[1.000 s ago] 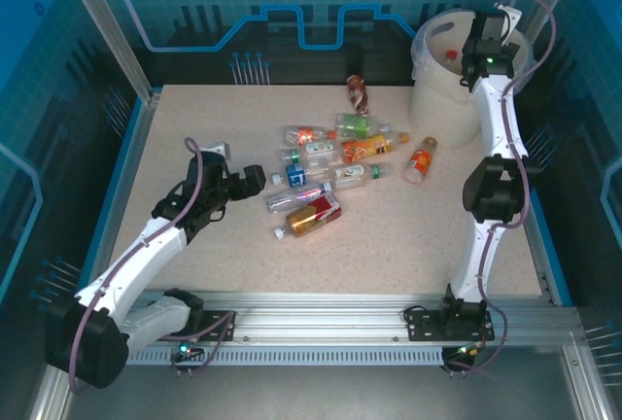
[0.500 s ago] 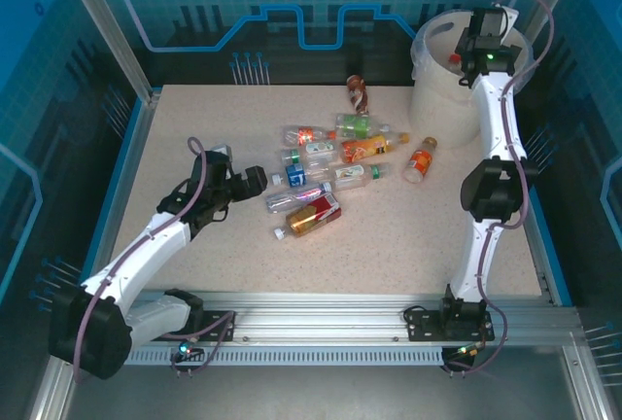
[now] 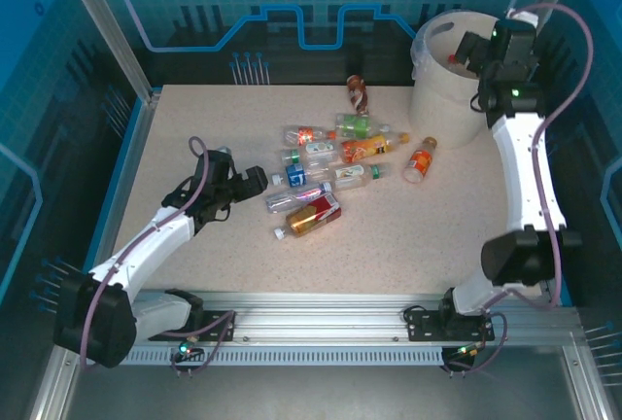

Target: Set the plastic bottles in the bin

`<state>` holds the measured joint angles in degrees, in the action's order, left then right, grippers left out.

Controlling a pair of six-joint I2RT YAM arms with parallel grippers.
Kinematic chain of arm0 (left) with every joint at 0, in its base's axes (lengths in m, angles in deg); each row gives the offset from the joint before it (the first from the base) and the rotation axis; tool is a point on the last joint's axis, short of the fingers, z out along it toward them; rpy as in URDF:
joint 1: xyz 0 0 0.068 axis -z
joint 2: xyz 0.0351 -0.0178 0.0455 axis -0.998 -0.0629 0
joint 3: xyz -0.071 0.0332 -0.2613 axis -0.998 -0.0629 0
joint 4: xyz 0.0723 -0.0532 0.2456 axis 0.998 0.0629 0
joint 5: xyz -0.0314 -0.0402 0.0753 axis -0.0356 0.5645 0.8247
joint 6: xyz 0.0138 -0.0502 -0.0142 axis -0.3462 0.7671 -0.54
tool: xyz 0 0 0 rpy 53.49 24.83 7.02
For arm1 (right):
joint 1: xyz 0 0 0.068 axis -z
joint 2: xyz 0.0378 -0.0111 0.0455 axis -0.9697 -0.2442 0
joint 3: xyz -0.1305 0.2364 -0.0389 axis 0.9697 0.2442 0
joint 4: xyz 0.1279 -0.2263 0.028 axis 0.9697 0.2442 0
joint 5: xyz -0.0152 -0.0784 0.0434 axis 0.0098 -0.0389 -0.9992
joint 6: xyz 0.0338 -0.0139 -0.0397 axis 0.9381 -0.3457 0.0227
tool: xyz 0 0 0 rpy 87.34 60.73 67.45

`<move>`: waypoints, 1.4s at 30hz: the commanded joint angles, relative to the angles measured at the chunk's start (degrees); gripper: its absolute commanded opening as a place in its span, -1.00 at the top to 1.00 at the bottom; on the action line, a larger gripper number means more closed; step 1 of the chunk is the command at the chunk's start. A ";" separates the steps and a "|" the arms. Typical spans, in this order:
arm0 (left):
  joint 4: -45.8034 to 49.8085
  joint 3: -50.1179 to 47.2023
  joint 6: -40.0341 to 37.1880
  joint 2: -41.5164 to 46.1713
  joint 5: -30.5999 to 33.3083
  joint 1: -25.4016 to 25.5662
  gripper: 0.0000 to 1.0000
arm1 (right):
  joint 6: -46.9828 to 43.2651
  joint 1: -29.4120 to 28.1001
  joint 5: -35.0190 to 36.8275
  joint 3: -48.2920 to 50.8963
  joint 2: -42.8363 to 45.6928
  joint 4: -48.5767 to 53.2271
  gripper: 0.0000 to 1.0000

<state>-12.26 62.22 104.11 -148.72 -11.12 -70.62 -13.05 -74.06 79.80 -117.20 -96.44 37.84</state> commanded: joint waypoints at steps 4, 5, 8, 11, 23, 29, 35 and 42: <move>-3.49 -0.63 3.61 0.20 0.19 -1.09 -0.98 | 8.69 -1.93 -13.39 22.08 17.35 -4.61 -0.99; -3.97 -0.84 3.89 0.35 0.15 -1.17 -0.98 | 9.99 -2.17 -14.67 25.11 19.35 -4.99 -1.00; -5.24 -1.08 4.49 0.52 -0.14 -1.31 -0.98 | 15.04 -3.32 -16.56 33.84 24.50 -5.41 -0.99; -7.25 -1.84 4.75 0.90 -1.21 -1.36 -0.98 | 18.57 -5.51 -17.85 42.05 27.40 -8.75 -1.00; -9.99 -3.11 5.37 0.27 -2.68 -1.35 -0.98 | 25.18 -15.02 -4.55 50.14 10.52 -12.70 -1.00; -8.75 -2.84 4.78 0.46 -1.93 -1.53 -0.98 | 29.53 -14.28 1.28 47.34 0.08 -13.33 -1.00; -8.50 -2.67 4.53 0.73 -1.51 -1.62 -0.98 | 27.83 -11.46 -2.91 43.68 -8.01 -15.70 -0.96; -9.08 -3.34 4.45 1.56 -1.65 -1.87 -0.98 | 26.83 -10.77 -1.46 41.24 -13.72 -17.80 -0.84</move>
<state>-21.20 59.47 109.00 -148.65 -13.02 -72.00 14.23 -85.40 77.29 -74.03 -108.37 21.76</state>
